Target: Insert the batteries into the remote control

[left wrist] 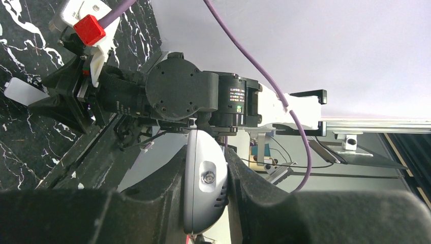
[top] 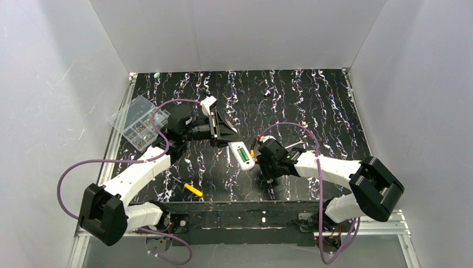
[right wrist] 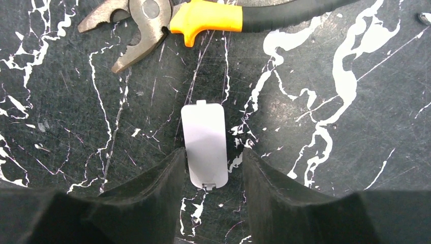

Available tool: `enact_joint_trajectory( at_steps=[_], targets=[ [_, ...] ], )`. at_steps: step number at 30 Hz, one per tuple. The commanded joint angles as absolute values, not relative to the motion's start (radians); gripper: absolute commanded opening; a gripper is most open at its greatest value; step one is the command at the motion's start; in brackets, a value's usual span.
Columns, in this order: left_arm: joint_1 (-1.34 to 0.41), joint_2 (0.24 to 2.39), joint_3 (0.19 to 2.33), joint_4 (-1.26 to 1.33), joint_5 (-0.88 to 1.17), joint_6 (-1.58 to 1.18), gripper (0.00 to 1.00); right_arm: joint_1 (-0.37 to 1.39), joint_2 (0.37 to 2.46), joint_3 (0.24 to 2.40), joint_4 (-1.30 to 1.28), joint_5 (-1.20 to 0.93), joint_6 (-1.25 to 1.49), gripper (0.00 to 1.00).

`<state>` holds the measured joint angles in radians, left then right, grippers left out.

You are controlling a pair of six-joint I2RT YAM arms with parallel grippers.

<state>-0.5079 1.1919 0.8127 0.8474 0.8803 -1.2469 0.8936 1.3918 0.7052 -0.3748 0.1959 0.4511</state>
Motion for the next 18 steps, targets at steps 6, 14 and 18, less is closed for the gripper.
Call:
enact_joint_trajectory(
  at_steps=[6, 14, 18],
  targets=[
    [-0.511, 1.169, 0.844, 0.905, 0.922, -1.248, 0.0, 0.901, 1.359, 0.684, -0.342, 0.176, 0.428, 0.53],
    [-0.511, 1.177, 0.849, 0.908, 0.922, -1.251, 0.0, 0.906, 1.343, 0.684, -0.352, 0.145, 0.427, 0.49],
    [-0.511, 1.177, 0.845, 0.919, 0.92, -1.255, 0.0, 0.908, 1.349, 0.69, -0.366, 0.139, 0.435, 0.44]
  ],
)
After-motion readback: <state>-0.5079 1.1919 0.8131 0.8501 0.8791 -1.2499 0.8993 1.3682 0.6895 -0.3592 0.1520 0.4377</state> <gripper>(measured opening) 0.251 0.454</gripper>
